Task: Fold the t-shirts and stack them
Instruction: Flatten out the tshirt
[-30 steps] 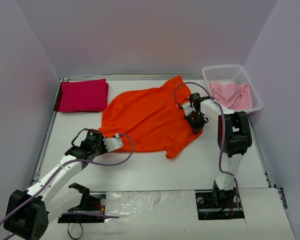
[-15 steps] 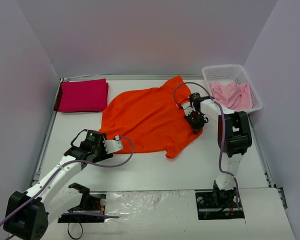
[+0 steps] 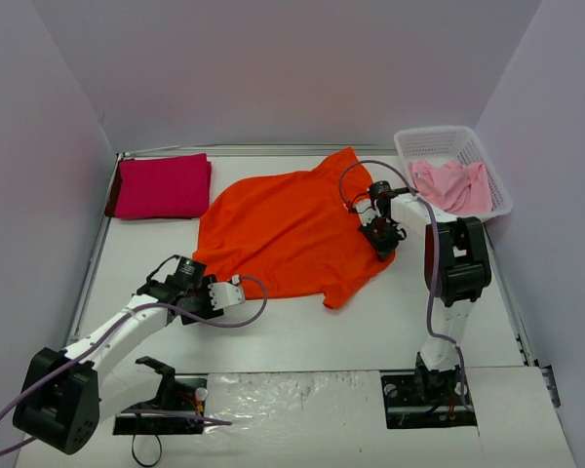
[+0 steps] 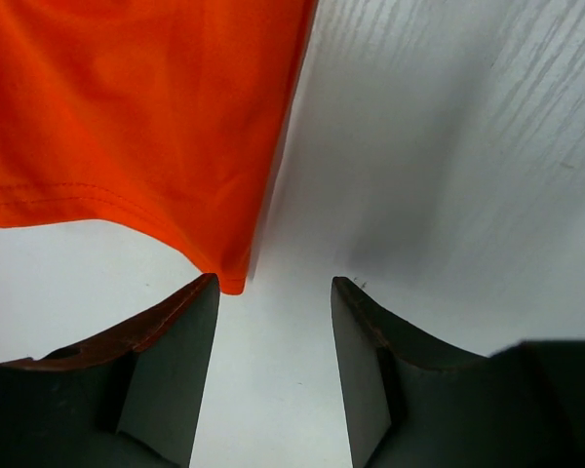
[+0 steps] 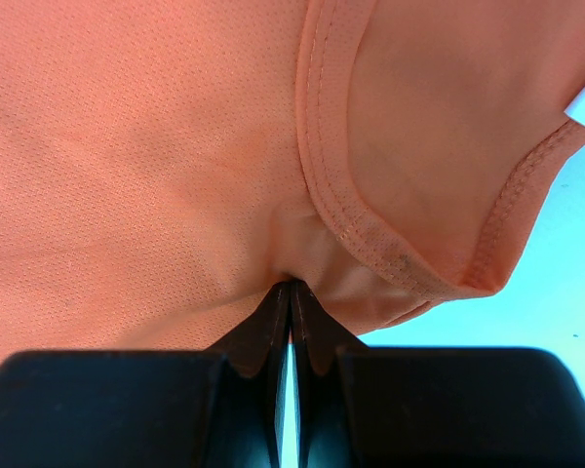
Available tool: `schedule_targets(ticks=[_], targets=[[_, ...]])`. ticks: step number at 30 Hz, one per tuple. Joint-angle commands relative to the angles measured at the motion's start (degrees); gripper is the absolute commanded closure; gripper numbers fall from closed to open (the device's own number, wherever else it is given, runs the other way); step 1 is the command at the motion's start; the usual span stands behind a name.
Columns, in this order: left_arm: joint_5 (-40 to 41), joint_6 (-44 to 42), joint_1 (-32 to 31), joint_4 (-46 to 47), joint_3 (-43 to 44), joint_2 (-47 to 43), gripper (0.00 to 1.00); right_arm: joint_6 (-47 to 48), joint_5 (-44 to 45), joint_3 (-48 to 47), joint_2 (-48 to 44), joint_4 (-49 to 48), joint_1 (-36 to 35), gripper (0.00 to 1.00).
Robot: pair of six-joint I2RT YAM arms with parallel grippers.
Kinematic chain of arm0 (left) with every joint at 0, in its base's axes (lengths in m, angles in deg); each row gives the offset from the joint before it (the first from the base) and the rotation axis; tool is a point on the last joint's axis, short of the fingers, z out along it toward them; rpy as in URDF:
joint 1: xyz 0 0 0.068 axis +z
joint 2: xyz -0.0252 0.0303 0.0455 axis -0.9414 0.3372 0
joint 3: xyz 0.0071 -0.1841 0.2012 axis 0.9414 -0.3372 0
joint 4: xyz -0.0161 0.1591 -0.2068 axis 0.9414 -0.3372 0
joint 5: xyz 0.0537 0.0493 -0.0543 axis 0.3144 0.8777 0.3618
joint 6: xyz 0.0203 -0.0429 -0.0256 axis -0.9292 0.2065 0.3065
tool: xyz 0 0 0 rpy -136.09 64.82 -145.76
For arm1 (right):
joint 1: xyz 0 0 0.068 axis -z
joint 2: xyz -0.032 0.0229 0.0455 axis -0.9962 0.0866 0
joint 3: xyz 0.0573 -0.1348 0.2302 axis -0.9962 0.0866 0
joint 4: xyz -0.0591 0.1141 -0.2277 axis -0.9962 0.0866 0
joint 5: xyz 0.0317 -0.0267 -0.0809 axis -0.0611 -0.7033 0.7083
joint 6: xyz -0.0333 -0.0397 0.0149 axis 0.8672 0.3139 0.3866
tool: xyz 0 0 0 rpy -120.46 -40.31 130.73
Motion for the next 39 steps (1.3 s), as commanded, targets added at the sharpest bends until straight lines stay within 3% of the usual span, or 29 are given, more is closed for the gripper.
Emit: schedule_targets(ticks=[1,14,18,22,32,33,34,36,39], targets=[[-1.1,-1.0,-0.3,-0.2,-0.6,1.9,0.52,0.6,1.2,3.7,6.9,-3.9,0.7,1.0],[3.3,-0.7,-0.3,9.5,-2.2,7.2,0.56,0.6,1.6,3.9,7.5,-3.9,0.8,1.0],[4.0,-0.9,-0.3,9.9,-1.6,8.8,0.73,0.6,1.6,4.0,7.4,-3.9,0.7,1.0],[4.9,-1.1,-0.3,10.2,-1.5,10.2,0.97,0.6,1.6,4.0,7.2,-3.9,0.7,1.0],[3.1,-0.2,-0.3,4.9,1.5,7.8,0.98,0.5,1.4,4.1,4.4,-3.6,0.7,1.0],[2.6,0.4,-0.3,4.2,2.1,7.4,0.98,0.7,0.9,4.0,3.6,-3.3,0.6,0.96],[2.5,0.7,-0.3,2.6,3.5,7.1,0.98,1.0,0.4,3.8,2.5,-2.9,0.6,0.84],[2.0,2.0,-0.3,1.3,4.9,6.3,0.98,1.3,-0.9,3.3,-0.9,-1.4,0.5,0.75],[1.5,3.8,-0.3,0.1,6.9,5.8,0.98,1.3,-1.5,2.6,-6.4,0.0,0.5,0.69]])
